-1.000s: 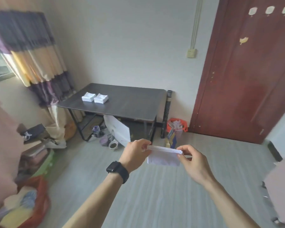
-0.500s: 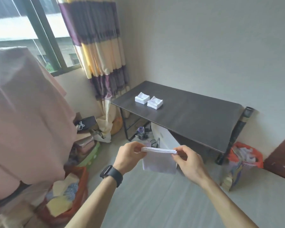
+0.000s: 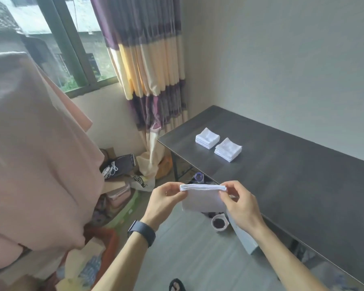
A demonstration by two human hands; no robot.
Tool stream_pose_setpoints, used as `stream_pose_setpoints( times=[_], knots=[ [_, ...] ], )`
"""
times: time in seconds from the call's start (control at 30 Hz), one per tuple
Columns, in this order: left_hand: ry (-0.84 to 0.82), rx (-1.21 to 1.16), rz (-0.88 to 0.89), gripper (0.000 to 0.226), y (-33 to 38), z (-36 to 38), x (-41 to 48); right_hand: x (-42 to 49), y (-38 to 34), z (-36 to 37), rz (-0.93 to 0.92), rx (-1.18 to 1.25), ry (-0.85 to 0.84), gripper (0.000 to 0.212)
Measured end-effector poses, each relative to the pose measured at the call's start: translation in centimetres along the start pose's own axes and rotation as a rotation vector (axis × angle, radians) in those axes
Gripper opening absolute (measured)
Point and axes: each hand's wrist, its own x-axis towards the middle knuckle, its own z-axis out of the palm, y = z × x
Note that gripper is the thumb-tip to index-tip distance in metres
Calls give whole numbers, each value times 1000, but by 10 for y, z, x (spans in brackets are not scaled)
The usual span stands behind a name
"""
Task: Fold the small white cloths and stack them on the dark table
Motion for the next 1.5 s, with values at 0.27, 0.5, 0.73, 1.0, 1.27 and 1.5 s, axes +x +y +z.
stream_pose_setpoints(
  times=[0.27,0.5,0.73,1.0,1.27,1.5],
  knots=[
    [-84,-118,-5,17,-2,-13,185,152,12,62,85,100,125,3],
    [-113,-61,-31,21,-15,7,317,263,41,102,217,92,238,11],
    [-74,93,-138,19,-41,50,440,373,87,136,358,109,269,18],
    [-136,237,-266,23,-60,92,549,472,133,156,551,15,352,24],
    [-270,279,-295,24,-89,140,663,566,192,167,694,-52,437,28],
    [-433,386,-286,23,-117,176,744,625,244,180,820,-140,535,29]
  ],
)
